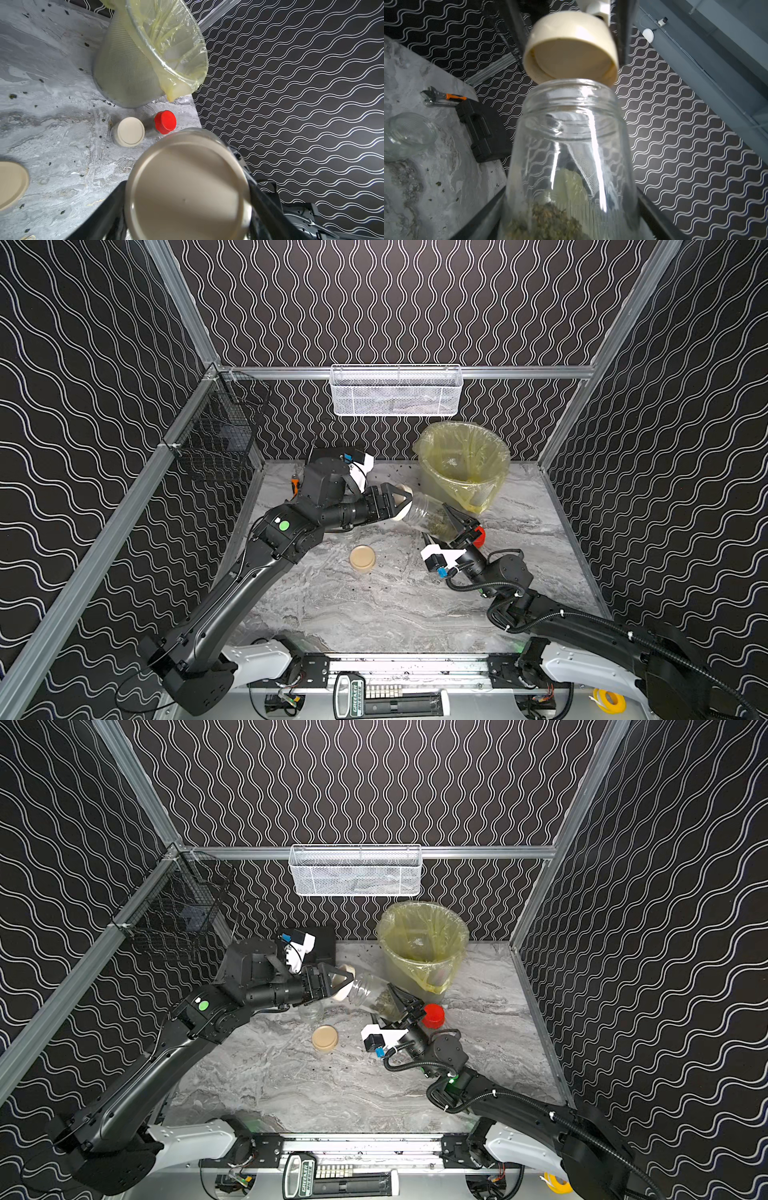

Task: Empty moldy tea leaves from jars
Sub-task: Unscrew the lid from the jar, then place the lid at the center of the board.

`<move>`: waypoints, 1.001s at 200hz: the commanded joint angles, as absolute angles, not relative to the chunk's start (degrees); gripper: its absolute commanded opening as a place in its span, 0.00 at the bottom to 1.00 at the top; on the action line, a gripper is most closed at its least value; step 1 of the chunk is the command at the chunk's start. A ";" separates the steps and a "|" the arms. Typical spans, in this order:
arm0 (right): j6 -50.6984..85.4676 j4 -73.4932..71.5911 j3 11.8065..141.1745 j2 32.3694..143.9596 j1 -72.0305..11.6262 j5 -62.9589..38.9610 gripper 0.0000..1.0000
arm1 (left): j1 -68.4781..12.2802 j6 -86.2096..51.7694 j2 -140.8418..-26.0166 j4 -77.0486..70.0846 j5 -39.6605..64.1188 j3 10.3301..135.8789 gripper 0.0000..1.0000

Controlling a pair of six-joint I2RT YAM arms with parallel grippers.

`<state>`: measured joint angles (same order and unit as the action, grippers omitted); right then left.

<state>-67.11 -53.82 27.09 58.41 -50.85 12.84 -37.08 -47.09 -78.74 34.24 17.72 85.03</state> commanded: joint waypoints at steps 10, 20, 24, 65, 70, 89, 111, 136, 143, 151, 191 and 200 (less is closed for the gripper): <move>-51.75 -54.19 30.20 54.03 -50.77 13.84 0.32 | -37.08 -39.18 -76.96 33.50 10.29 83.82 0.42; -47.93 -52.07 31.07 52.71 -50.65 13.59 0.32 | -37.07 -36.25 -76.02 32.25 9.46 82.11 0.39; -46.54 -51.56 31.44 52.23 -50.67 13.48 0.32 | -37.01 -35.29 -75.59 31.58 9.53 81.31 0.39; -32.74 -39.57 38.58 49.84 -49.24 13.60 0.33 | -37.85 -27.22 -73.93 26.71 16.06 73.48 0.39; -31.21 -38.07 39.61 49.84 -48.93 13.54 0.33 | -38.28 -26.80 -73.93 26.47 16.09 72.59 0.40; -25.27 -33.76 42.98 49.49 -48.00 13.08 0.33 | -41.30 -25.70 -74.34 26.24 12.50 69.20 0.40; -19.15 -28.98 46.65 49.40 -46.80 12.68 0.32 | -46.33 -24.41 -76.09 25.55 6.75 65.73 0.40; -12.25 -23.47 50.69 49.78 -45.15 13.27 0.31 | -50.21 -24.35 -79.57 21.04 5.07 60.54 0.42; -10.85 -22.23 51.64 49.85 -44.68 13.42 0.32 | -50.51 -25.32 -80.97 19.67 5.19 59.08 0.42; -9.59 -20.95 52.42 49.86 -44.36 13.78 0.32 | -50.87 -26.19 -82.52 17.86 5.22 57.36 0.43; -7.18 -19.65 51.82 48.87 -43.44 15.03 0.32 | -53.59 -26.20 -90.82 12.78 -0.61 52.33 0.43; -6.65 -19.40 51.78 48.81 -43.12 15.14 0.32 | -53.78 -26.02 -92.80 12.13 -0.99 52.10 0.43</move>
